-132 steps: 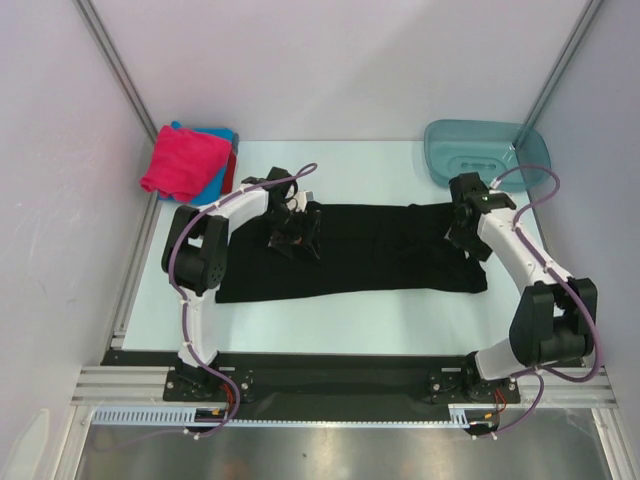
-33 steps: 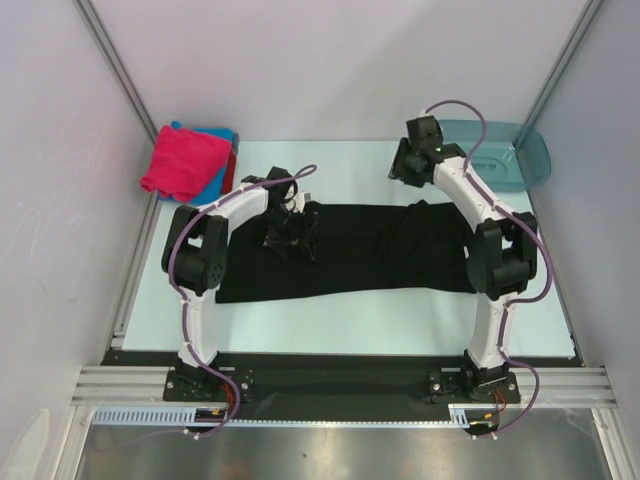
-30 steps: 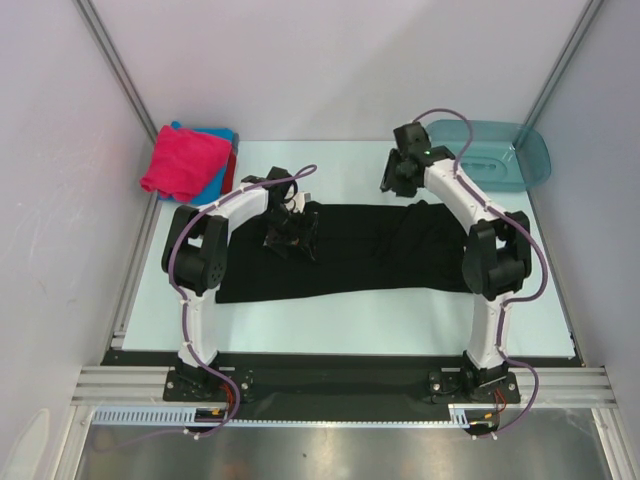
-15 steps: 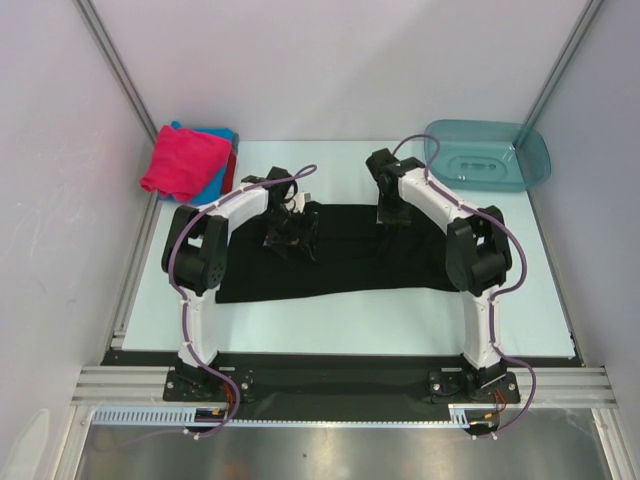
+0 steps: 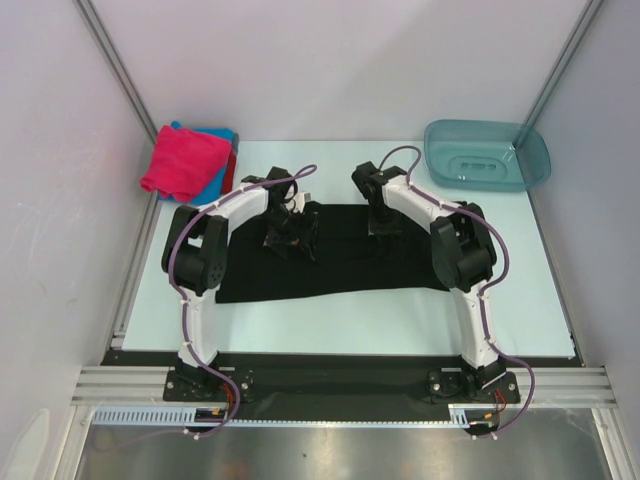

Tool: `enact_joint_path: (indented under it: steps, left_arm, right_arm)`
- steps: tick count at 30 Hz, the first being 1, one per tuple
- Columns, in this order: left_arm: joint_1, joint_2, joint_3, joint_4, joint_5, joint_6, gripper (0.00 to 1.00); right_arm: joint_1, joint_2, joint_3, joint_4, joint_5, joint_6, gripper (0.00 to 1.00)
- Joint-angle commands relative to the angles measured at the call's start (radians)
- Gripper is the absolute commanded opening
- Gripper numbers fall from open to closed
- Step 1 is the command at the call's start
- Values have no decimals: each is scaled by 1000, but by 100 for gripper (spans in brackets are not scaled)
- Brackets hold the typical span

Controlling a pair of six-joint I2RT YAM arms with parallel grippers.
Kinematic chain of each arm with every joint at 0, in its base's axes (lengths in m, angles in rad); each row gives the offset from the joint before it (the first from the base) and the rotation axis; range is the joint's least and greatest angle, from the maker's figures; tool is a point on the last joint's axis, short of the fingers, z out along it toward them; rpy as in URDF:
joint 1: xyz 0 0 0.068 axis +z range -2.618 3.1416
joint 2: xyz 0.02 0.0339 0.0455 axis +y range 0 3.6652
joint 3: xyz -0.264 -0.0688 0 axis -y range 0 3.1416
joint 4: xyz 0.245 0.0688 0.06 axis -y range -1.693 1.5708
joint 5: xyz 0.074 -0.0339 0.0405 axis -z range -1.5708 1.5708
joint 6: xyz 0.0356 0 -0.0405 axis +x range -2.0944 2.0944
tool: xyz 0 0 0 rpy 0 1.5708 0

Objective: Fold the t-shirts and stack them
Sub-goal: Fold the tshirt

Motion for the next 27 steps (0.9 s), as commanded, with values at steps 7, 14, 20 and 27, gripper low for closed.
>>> enact_joint_path:
  steps: [7, 14, 20, 27]
  left_arm:
    - [8, -7, 19, -9, -25, 28, 100]
    - [8, -7, 19, -9, -25, 28, 100]
    - [9, 3, 24, -15, -20, 31, 100]
    - [11, 5, 25, -13, -20, 31, 100]
  right_arm:
    - [18, 68, 110, -38, 69, -18, 41]
    - [19, 82, 144, -44, 81, -33, 12]
    - [22, 38, 117, -54, 96, -30, 0]
    - [28, -44, 87, -52, 123, -21, 0]
